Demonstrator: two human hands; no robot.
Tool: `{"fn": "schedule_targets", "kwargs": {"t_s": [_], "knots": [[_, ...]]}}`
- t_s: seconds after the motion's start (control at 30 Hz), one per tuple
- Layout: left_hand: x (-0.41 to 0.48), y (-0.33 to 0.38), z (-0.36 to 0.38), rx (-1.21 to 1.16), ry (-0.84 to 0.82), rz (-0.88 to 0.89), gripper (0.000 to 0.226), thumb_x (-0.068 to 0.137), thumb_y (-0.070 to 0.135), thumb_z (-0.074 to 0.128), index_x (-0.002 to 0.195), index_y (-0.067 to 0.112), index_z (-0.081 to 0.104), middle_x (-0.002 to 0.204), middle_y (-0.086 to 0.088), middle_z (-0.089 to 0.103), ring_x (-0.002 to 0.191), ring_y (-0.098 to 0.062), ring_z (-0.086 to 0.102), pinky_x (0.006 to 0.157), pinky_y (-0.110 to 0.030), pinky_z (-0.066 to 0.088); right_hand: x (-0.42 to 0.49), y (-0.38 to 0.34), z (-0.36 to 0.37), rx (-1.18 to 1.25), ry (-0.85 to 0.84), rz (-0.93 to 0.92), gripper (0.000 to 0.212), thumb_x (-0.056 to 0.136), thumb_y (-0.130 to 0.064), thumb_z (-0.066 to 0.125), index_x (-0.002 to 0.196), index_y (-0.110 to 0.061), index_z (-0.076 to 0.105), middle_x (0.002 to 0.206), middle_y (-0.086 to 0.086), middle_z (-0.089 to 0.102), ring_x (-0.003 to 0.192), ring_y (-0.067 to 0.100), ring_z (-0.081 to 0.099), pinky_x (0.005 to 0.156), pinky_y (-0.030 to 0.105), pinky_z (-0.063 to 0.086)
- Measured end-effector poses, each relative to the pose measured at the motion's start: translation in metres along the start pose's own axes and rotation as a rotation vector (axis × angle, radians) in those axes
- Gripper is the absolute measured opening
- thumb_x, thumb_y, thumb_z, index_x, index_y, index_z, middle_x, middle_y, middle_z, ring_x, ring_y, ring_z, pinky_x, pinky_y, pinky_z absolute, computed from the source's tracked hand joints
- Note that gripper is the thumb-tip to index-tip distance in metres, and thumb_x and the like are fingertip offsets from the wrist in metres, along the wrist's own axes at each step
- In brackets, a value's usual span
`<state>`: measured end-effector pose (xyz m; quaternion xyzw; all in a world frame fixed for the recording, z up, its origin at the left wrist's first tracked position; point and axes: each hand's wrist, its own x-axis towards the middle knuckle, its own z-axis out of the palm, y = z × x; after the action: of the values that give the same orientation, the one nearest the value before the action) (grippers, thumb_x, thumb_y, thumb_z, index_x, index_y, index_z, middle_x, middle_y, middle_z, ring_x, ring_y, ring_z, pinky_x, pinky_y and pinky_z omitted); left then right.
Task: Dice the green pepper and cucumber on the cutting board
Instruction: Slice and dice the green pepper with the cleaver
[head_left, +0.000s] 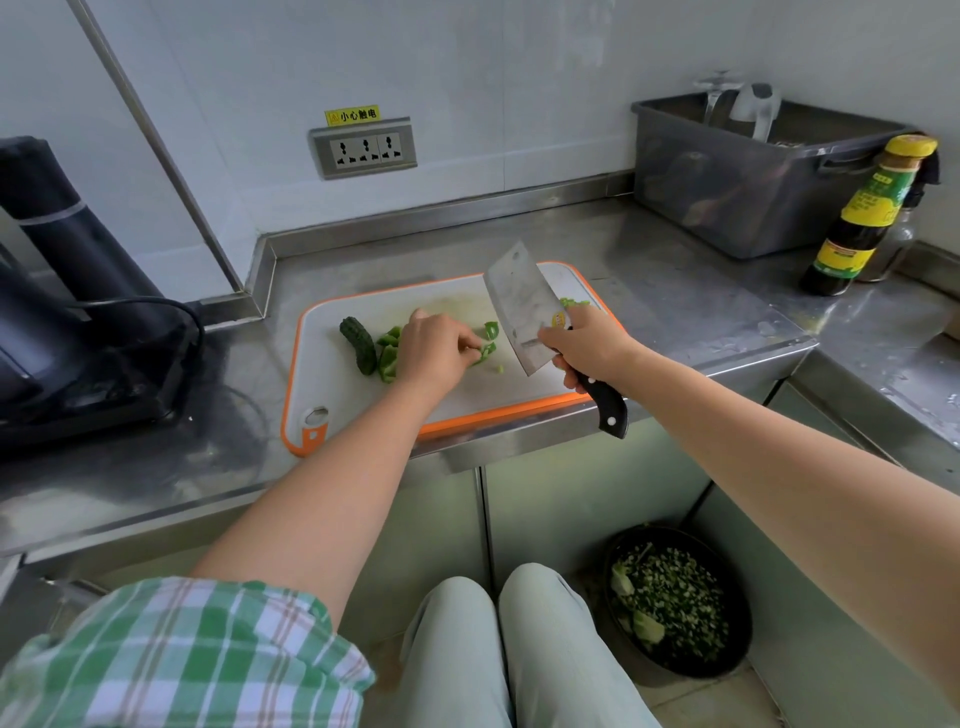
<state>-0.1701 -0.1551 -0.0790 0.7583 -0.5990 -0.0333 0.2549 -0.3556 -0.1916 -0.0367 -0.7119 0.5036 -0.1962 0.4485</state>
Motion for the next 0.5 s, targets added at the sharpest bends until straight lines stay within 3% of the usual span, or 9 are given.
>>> {"fn": "schedule_targets", "kwargs": {"t_s": [0.13, 0.23, 0.33, 0.5], "knots": [[-0.005, -0.004, 0.0, 0.075, 0.02, 0.047, 0.017, 0.088, 0.029, 0.063, 0.094, 0.025, 0.077, 0.094, -0.001, 0.073, 0.099, -0.03, 0.049, 0.077, -0.032, 0.045, 0.0, 0.002, 0.002, -0.08, 0.003, -0.024, 0.011, 0.097, -0.017, 0.042, 0.093, -0.007, 0.046, 0.064, 0.007, 0.051, 0.03, 0.011, 0.048, 0.038, 0.02, 0.039], [-0.007, -0.004, -0.001, 0.163, 0.005, 0.068, 0.024, 0.083, 0.031, 0.067, 0.106, 0.028, 0.074, 0.101, -0.001, 0.071, 0.104, -0.029, 0.05, 0.082, -0.031, 0.042, -0.002, 0.002, 0.004, -0.178, -0.007, -0.047, 0.015, 0.093, -0.02, 0.046, 0.088, -0.006, 0.047, 0.064, 0.009, 0.054, 0.033, 0.016, 0.052, 0.039, 0.022, 0.041], [-0.007, -0.003, 0.001, 0.154, 0.029, 0.061, 0.021, 0.084, 0.032, 0.068, 0.104, 0.027, 0.075, 0.102, -0.003, 0.07, 0.101, -0.029, 0.051, 0.077, -0.03, 0.038, -0.004, 0.001, 0.006, -0.271, 0.015, -0.061, 0.024, 0.095, -0.027, 0.05, 0.08, -0.008, 0.046, 0.064, 0.011, 0.056, 0.032, 0.017, 0.051, 0.036, 0.02, 0.04], [-0.006, -0.002, -0.001, 0.135, 0.01, 0.065, 0.023, 0.086, 0.031, 0.068, 0.108, 0.026, 0.074, 0.103, -0.004, 0.068, 0.104, -0.029, 0.051, 0.079, -0.032, 0.041, -0.001, -0.004, -0.005, -0.338, 0.099, -0.07, 0.022, 0.094, -0.019, 0.048, 0.073, -0.015, 0.041, 0.063, 0.009, 0.055, 0.032, 0.017, 0.052, 0.032, 0.021, 0.039]]}}
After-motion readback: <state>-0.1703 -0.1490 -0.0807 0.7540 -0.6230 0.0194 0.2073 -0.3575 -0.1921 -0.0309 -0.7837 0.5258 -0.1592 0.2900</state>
